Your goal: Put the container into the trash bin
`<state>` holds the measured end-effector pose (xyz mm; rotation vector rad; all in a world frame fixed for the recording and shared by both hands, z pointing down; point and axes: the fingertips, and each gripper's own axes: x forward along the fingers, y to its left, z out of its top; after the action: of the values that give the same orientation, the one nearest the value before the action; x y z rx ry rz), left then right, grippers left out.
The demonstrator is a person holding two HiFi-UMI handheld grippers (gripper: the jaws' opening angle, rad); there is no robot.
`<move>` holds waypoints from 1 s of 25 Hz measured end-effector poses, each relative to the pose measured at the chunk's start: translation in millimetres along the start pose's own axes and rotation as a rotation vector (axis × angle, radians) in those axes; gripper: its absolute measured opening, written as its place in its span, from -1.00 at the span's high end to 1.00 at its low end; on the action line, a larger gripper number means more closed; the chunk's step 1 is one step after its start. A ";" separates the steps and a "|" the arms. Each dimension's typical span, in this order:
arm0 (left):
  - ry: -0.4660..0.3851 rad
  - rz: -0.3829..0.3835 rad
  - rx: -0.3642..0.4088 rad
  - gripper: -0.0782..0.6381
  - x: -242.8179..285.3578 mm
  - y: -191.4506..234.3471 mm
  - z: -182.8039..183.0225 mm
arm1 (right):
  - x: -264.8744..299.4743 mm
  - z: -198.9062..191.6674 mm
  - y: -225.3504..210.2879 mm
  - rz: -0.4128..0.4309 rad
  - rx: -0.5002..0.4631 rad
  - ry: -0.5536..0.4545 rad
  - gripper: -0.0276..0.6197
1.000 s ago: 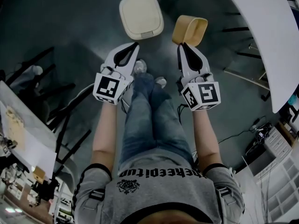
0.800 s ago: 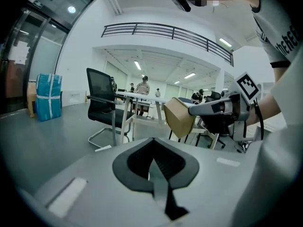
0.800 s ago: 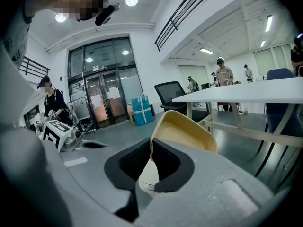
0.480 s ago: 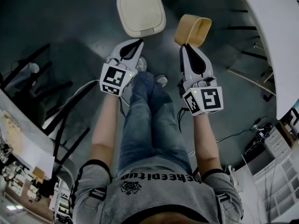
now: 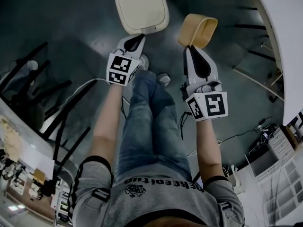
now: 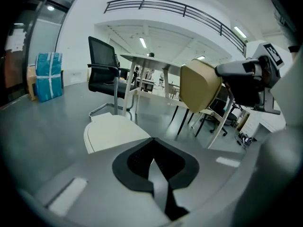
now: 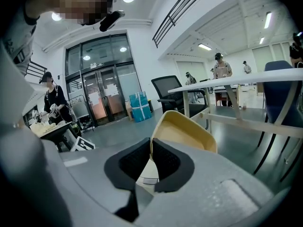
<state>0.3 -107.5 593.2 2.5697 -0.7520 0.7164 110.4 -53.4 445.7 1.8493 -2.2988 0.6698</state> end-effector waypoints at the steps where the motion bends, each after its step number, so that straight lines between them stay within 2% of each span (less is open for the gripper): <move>1: 0.013 0.006 -0.002 0.73 3.9 2.1 -4.5 | 0.2 -0.9 -0.4 0.000 0.002 0.001 0.85; 15: 0.177 0.062 -0.041 0.74 51.8 21.3 -52.1 | -0.6 -10.6 -14.8 -0.035 0.014 0.019 0.85; 25: 0.281 0.088 -0.009 0.74 81.5 29.1 -76.4 | 1.0 -15.5 -24.2 -0.052 0.019 0.032 0.85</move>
<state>14.9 -126.6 706.1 2.3701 -0.7757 1.0708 130.3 -51.9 466.3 1.8850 -2.2246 0.7105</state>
